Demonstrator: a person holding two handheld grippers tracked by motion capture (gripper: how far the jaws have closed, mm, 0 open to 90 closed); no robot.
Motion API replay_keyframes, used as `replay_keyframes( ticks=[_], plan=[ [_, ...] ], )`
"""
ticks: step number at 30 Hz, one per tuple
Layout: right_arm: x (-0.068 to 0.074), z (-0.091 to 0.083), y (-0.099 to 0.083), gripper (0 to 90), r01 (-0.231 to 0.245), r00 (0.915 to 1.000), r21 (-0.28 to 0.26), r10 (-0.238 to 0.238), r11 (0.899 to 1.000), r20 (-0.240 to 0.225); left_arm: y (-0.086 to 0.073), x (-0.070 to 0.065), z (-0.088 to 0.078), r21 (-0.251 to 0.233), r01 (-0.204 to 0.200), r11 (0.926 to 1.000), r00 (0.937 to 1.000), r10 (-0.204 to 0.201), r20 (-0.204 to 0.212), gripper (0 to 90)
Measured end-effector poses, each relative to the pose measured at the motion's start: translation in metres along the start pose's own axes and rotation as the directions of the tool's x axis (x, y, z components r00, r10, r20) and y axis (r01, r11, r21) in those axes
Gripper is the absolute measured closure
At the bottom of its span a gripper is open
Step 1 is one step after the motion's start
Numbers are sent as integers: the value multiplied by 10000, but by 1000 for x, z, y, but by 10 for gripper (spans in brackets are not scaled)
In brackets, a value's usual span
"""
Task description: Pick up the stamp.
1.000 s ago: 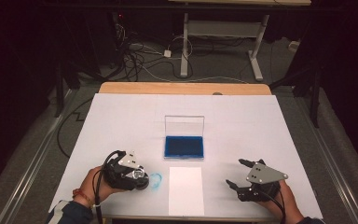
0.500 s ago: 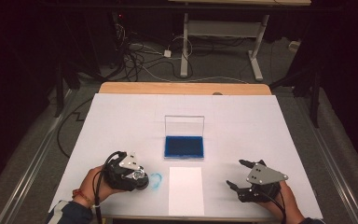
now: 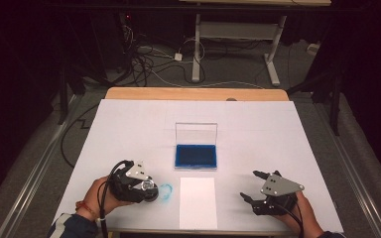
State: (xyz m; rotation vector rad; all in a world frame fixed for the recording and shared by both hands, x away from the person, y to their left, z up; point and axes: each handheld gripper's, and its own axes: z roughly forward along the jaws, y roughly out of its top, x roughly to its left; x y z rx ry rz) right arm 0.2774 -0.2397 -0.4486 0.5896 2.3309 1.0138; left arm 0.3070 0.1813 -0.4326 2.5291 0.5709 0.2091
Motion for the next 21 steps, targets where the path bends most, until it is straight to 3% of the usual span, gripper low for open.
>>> replay_keyframes(
  ticks=[5,11,21],
  plan=[
    [0,-1,0,230,-50,10000,-61,50,10000,-15,1,0,0,94,-110,9999,9999,110,48,529],
    [0,1,0,235,-100,9999,-3,100,10000,-51,8,0,2,600,-325,9977,9995,326,4,522],
    [-1,-1,-1,248,-177,9998,-63,176,9998,-99,6,1,3,485,-300,9984,9995,298,31,534]
  ],
)
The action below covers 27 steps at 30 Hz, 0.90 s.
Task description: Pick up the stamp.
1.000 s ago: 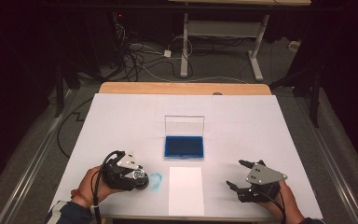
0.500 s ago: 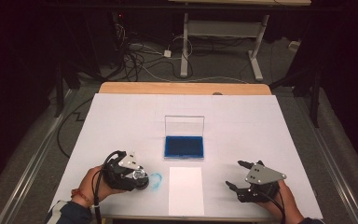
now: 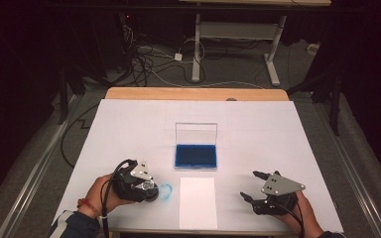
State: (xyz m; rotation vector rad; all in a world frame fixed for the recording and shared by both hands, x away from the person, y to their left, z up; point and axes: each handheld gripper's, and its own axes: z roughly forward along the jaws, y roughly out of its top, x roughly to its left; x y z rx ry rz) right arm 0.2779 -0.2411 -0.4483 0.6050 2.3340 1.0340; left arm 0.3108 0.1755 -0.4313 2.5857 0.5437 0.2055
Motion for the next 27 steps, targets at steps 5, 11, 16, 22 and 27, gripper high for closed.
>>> replay_keyframes(
  ticks=[5,11,16,22,27],
  plan=[
    [0,0,0,254,-7,10000,64,7,10000,-35,0,-2,-1,119,-157,9998,9998,158,-123,534],
    [0,0,0,254,15,10000,62,-14,10000,-11,-1,-1,0,-13,-163,9999,9998,163,-114,537],
    [-3,3,1,255,-67,10000,23,67,10000,6,-3,0,0,-266,-117,9996,9999,116,-48,538],
    [-5,3,0,255,-162,9999,-30,162,9999,28,-6,2,-6,-628,34,9980,10000,-39,-68,538],
    [-4,1,1,253,-85,9999,-111,86,9999,74,-5,1,-12,-917,65,9958,9996,-89,-258,539]
  ],
)
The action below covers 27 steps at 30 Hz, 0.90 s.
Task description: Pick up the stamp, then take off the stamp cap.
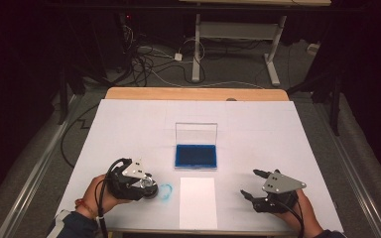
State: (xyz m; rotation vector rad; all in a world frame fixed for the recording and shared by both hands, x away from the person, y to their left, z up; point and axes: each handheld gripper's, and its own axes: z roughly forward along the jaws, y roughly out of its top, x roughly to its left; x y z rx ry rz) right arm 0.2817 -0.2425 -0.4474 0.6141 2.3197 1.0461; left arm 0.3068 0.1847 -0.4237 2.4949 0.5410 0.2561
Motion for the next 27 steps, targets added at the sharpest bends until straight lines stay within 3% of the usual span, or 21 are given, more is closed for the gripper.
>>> replay_keyframes(
  ticks=[13,24,25,27],
  plan=[
    [1,2,6,240,47,9998,-207,-52,9998,-201,10,0,-4,-352,-95,9993,10000,94,-28,539],
    [6,7,18,215,18,9986,-897,-65,9960,-525,40,0,-1,-540,-582,9968,9983,583,10,539],
    [12,11,21,224,-95,9968,-1148,3,9933,-794,44,-3,0,-585,-682,9960,9977,683,-11,539],
    [15,13,22,222,-48,9961,-1200,-58,9928,-878,48,-5,2,-613,-827,9947,9964,836,112,539]
  ],
)
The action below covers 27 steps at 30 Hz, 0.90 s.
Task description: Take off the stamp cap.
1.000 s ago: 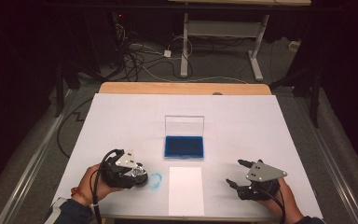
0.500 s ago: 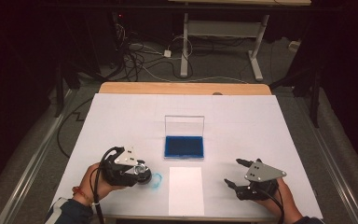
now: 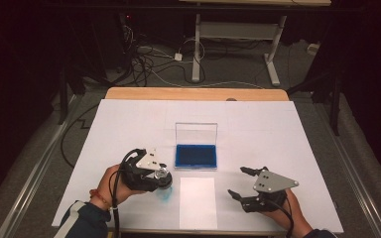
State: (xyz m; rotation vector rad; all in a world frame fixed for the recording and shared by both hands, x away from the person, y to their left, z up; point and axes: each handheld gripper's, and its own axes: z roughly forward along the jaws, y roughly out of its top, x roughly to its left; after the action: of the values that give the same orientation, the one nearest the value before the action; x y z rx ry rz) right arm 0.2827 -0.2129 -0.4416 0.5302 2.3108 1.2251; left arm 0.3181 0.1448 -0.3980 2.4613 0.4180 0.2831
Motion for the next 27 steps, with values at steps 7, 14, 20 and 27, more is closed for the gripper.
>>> replay_keyframes(
  ticks=[7,14,20,27],
  plan=[
    [27,37,17,208,699,9912,-37,-699,9975,-1120,18,-5,9,-155,-259,9995,9991,264,324,540],
    [35,60,27,166,538,9853,-109,-549,9985,-1617,36,-9,18,-458,-365,9983,9969,396,686,539],
    [42,75,33,177,543,9818,-139,-559,9984,-1816,46,-10,22,-609,-183,9980,9961,234,847,539],
    [43,90,38,218,33,9853,-405,-101,9992,-1705,53,-15,22,-1012,-1,9949,9938,114,1108,539]
  ],
)
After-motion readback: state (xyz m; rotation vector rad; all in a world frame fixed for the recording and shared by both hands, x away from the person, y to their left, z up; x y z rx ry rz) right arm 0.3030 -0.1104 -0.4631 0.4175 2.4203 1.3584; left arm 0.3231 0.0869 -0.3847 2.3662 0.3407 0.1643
